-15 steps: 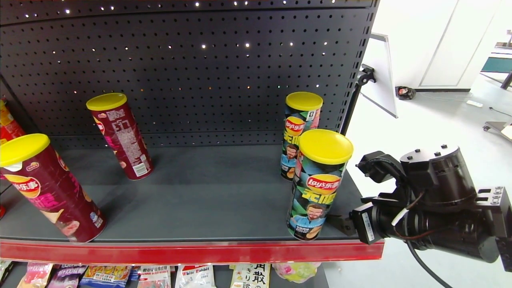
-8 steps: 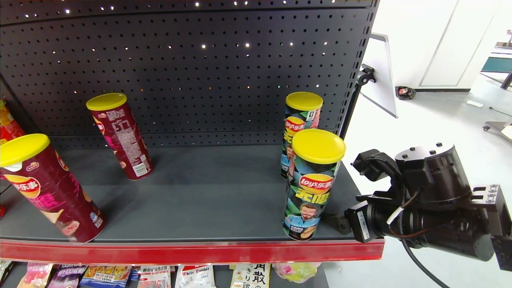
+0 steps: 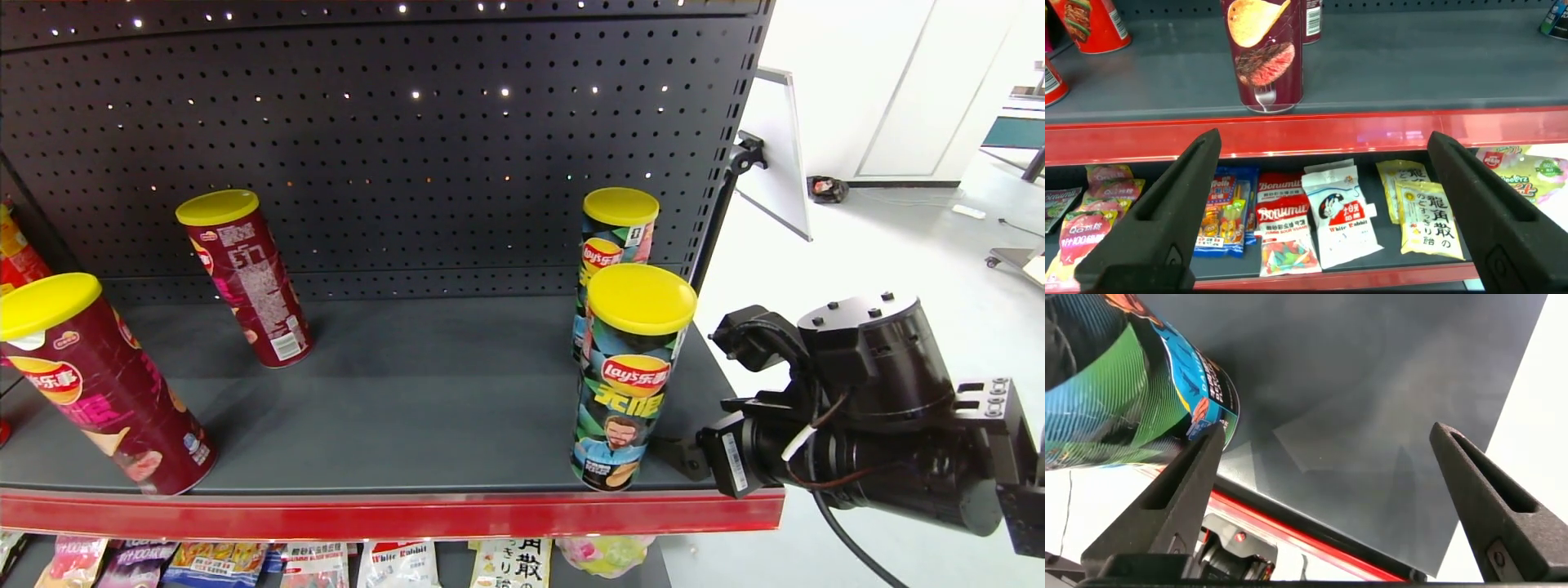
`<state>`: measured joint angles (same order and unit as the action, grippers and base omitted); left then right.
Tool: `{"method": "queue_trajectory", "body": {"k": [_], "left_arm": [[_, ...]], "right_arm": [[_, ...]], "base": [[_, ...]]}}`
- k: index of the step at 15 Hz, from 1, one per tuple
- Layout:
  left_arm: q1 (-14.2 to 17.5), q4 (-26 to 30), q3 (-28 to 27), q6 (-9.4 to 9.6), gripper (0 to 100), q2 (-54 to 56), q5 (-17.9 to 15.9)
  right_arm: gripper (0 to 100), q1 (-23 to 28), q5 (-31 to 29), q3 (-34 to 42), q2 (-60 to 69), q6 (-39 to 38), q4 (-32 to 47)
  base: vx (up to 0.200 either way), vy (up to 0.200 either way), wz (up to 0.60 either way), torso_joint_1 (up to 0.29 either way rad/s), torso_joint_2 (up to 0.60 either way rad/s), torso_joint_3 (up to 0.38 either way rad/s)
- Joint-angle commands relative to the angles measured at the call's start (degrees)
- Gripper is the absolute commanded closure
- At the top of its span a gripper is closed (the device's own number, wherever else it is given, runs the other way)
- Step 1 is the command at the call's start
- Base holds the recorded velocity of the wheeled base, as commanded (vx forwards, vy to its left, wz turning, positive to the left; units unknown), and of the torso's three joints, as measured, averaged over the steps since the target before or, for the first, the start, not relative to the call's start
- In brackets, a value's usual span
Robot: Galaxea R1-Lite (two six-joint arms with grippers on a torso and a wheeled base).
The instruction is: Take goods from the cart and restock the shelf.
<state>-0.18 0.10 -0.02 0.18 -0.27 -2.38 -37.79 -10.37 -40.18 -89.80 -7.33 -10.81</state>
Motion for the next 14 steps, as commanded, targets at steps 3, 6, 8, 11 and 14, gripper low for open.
{"method": "queue_trajectory", "body": {"k": [3,6,8,11,14], "left_arm": [[0.0,0.0,-0.1,-0.01,0,0.0,0.0],[0.0,0.0,0.0,-0.01,0,0.0,0.0],[0.0,0.0,0.0,-0.01,0,0.0,0.0],[0.0,0.0,0.0,-0.01,0,0.0,0.0],[0.0,0.0,0.0,-0.01,0,0.0,0.0]], "right_arm": [[0,-0.2,0.0,-0.4,-0.5,-0.1,-0.1],[0,-0.2,0.0,-0.3,-0.4,0.0,-0.1],[0,0.3,-0.3,1.2,0.9,0.0,-0.1],[0,1.8,-0.8,5.6,8.0,0.4,0.0],[0,5.3,-0.8,12.3,20.0,2.4,0.1]], "base": [[0.0,0.0,0.0,0.0,0.0,0.0],[0.0,0.0,0.0,0.0,0.0,0.0],[0.0,0.0,0.0,0.0,0.0,0.0],[0.0,0.0,0.0,0.0,0.0,0.0],[0.0,0.0,0.0,0.0,0.0,0.0]]}}
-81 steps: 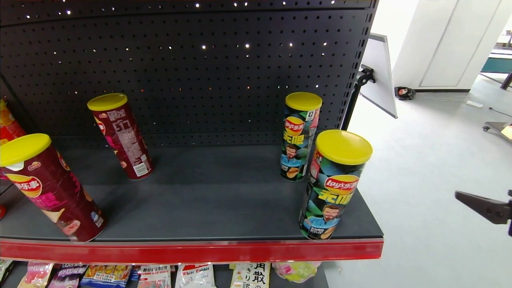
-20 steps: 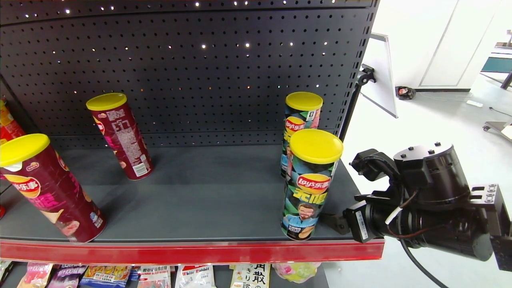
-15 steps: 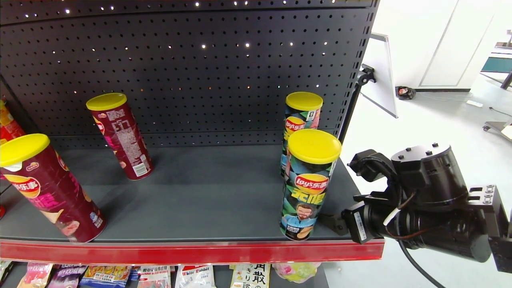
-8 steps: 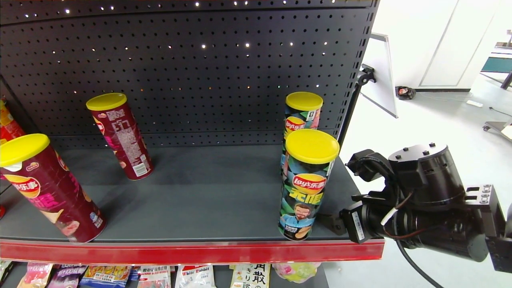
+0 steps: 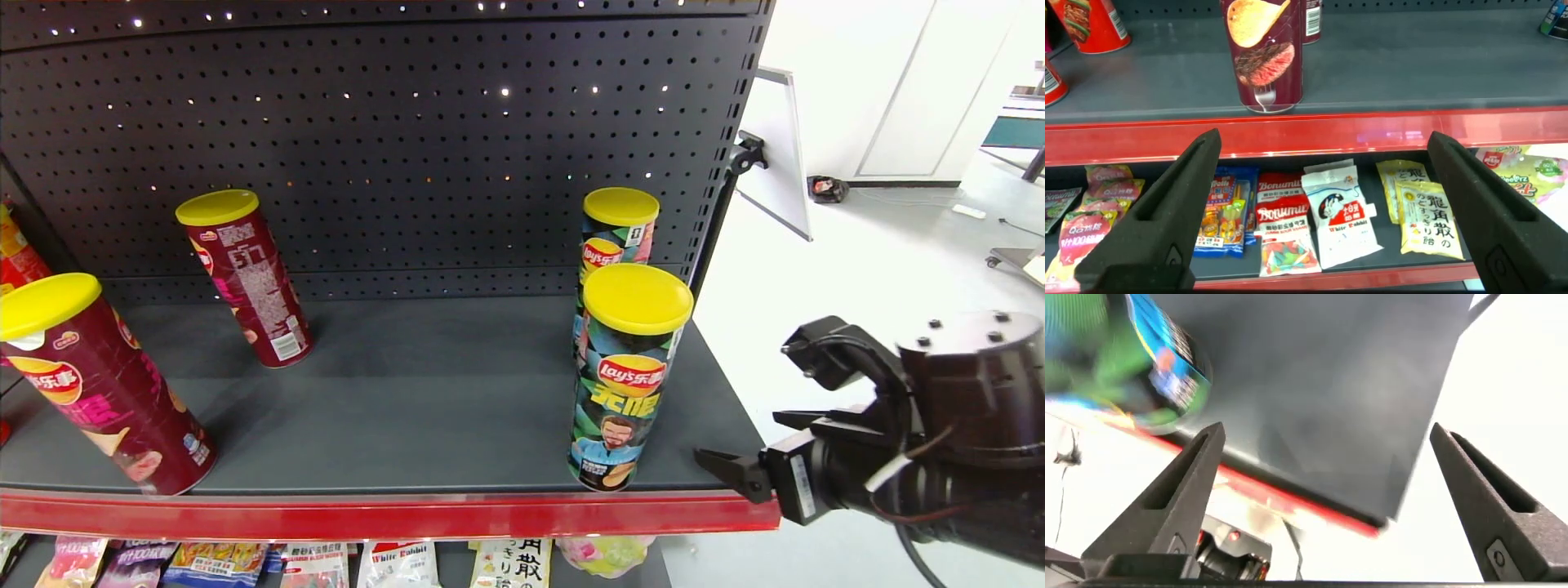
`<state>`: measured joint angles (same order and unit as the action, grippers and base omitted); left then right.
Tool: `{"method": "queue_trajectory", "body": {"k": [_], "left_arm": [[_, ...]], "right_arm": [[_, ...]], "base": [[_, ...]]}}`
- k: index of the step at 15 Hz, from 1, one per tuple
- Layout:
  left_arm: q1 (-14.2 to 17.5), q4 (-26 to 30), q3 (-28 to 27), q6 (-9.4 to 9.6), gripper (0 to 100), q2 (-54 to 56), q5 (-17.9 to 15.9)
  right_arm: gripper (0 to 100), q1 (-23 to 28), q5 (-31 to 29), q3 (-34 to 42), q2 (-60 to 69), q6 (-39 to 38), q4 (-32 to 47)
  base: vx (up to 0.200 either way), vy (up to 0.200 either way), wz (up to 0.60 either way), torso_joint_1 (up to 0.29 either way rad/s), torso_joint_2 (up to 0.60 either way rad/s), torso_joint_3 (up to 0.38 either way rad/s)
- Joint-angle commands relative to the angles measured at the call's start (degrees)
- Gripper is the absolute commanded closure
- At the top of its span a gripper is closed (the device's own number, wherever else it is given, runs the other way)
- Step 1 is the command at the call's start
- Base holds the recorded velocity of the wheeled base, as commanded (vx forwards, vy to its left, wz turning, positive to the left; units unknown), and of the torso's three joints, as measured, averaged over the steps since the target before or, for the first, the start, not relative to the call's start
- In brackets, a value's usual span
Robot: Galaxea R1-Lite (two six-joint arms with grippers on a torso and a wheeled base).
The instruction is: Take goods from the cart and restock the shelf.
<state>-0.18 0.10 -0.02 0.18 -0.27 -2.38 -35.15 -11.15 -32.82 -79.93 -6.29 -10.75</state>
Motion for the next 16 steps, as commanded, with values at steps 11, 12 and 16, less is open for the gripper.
{"method": "queue_trajectory", "body": {"k": [11,12,16], "left_arm": [[0.0,0.0,-0.1,-0.01,0,0.0,0.0],[0.0,0.0,0.0,-0.01,0,0.0,0.0],[0.0,0.0,0.0,-0.01,0,0.0,0.0]], "right_arm": [[0,36.2,14.7,30.4,62.4,15.2,0.9],[0,38.0,14.7,32.8,66.8,15.1,1.1],[0,39.0,13.6,30.9,74.7,12.5,11.7]], "base": [[0.0,0.0,0.0,0.0,0.0,0.0],[0.0,0.0,0.0,0.0,0.0,0.0],[0.0,0.0,0.0,0.0,0.0,0.0]]}}
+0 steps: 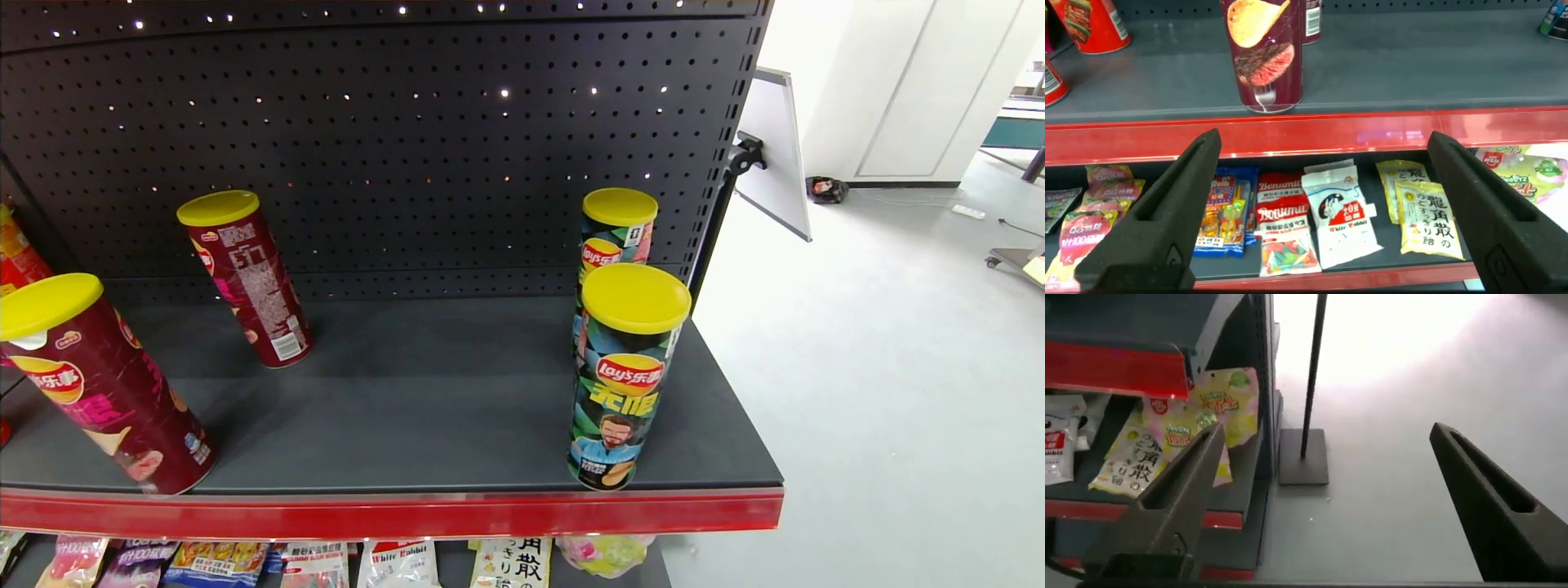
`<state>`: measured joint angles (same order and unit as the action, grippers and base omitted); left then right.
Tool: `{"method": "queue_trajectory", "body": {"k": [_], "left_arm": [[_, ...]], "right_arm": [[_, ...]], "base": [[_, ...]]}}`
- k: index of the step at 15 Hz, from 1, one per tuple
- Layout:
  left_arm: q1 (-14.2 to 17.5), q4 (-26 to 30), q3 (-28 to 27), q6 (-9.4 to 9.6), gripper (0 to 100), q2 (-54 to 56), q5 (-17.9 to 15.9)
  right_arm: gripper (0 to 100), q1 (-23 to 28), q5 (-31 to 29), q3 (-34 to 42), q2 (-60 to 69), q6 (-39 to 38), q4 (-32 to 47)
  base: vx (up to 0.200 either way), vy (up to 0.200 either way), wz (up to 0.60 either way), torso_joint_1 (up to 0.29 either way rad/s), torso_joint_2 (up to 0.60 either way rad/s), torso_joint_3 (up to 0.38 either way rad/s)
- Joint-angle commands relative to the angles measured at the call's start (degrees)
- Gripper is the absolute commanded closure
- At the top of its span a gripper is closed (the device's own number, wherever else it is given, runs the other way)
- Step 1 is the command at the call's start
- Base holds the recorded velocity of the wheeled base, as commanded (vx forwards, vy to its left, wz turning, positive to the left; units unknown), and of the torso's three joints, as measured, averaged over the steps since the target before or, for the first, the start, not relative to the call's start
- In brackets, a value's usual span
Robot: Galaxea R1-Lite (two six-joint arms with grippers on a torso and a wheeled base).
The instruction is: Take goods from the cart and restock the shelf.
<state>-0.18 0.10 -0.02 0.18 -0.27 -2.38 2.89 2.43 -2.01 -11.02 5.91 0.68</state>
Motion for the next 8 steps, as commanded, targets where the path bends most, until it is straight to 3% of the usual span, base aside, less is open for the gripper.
{"method": "queue_trajectory", "body": {"k": [1,6,8], "left_arm": [[0.0,0.0,-0.1,-0.01,0,0.0,0.0],[0.0,0.0,0.0,-0.01,0,0.0,0.0],[0.0,0.0,0.0,-0.01,0,0.0,0.0]], "right_arm": [[0,1.0,-0.3,0.2,5.7,-1.0,0.3],[0,0.9,-4.6,0.9,5.7,-4.0,-1.8],[0,-3.0,1.7,2.0,9.4,-4.2,-5.4]], "base": [[0.0,0.0,0.0,0.0,0.0,0.0],[0.0,0.0,0.0,0.0,0.0,0.0],[0.0,0.0,0.0,0.0,0.0,0.0]]}}
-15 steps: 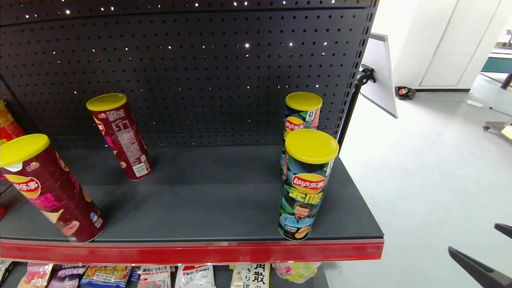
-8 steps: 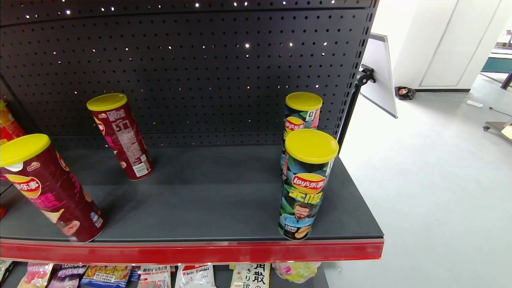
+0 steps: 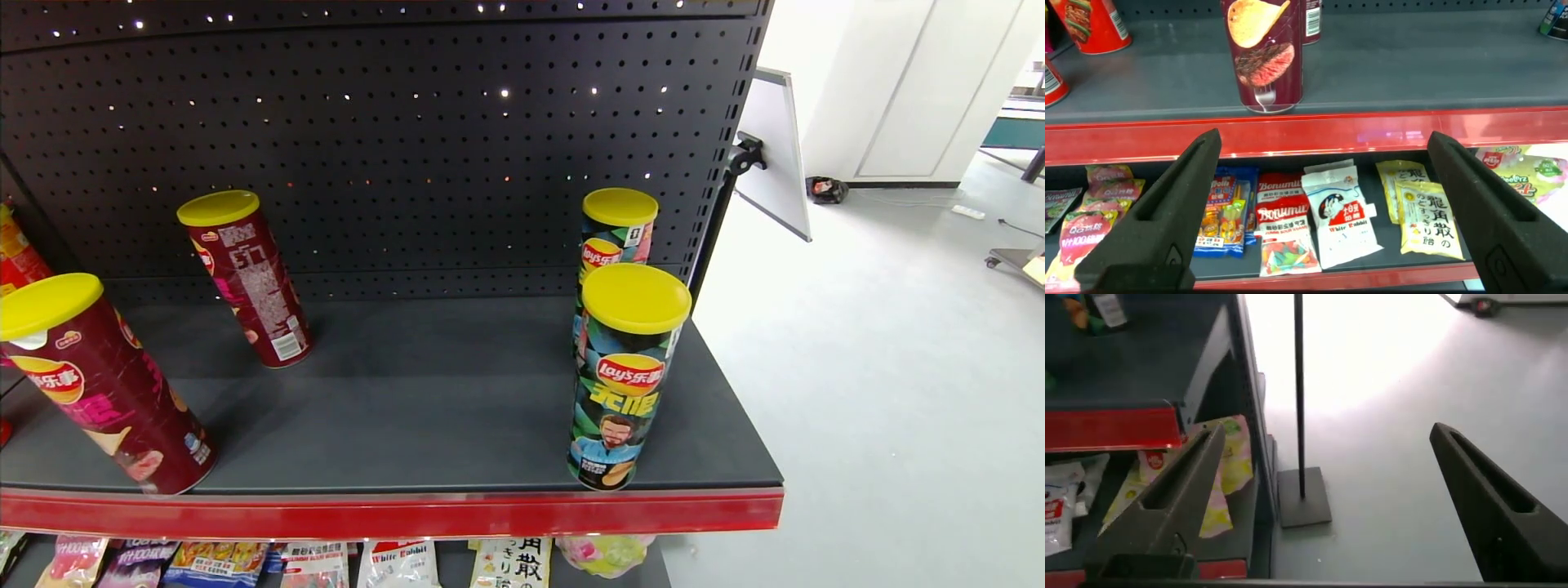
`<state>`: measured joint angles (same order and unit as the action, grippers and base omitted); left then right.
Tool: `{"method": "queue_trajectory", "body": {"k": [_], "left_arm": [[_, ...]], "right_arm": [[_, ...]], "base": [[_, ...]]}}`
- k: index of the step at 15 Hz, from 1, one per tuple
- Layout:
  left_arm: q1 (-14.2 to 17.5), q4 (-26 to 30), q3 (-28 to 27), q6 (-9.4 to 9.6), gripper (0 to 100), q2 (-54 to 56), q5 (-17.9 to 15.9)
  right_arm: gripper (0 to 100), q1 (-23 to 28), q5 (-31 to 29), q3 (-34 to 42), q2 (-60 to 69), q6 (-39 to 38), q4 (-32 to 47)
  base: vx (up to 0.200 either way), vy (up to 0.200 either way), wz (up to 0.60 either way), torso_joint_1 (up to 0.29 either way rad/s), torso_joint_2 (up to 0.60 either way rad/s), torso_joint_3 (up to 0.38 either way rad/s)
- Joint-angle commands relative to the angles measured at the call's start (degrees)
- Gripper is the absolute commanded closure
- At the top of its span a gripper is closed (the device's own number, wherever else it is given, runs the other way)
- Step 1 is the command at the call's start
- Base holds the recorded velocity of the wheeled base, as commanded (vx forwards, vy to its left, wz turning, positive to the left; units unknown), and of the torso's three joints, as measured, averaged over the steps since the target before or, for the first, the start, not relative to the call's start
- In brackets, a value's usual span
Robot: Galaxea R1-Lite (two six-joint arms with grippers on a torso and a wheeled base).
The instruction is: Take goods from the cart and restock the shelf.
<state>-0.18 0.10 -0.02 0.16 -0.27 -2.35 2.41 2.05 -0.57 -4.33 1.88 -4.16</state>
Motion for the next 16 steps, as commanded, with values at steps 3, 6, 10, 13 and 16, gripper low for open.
{"method": "queue_trajectory", "body": {"k": [3,6,10,13,16], "left_arm": [[0.0,0.0,-0.1,0.02,0,0.0,0.0],[0.0,0.0,-0.1,0.02,0,0.0,0.0],[0.0,0.0,0.0,0.11,0,0.0,0.0],[0.0,0.0,-0.1,0.28,0,0.0,0.0],[0.0,0.0,0.0,0.19,0,0.0,0.1]], "right_arm": [[0,-2.7,0.2,-0.2,4.3,1.0,2.3],[0,-2.7,-7.9,-0.5,4.3,-7.0,2.9],[0,-2.7,2.0,0.4,4.3,2.3,2.6],[0,-2.7,1.7,0.6,4.2,-0.9,4.0],[0,-2.7,-0.6,0.6,4.2,-1.3,4.1]], "base": [[0.0,0.0,0.0,0.0,0.0,0.0],[0.0,0.0,0.0,0.0,0.0,0.0],[0.0,0.0,0.0,0.0,0.0,0.0],[0.0,0.0,0.0,0.0,0.0,0.0],[0.0,0.0,0.0,0.0,0.0,0.0]]}}
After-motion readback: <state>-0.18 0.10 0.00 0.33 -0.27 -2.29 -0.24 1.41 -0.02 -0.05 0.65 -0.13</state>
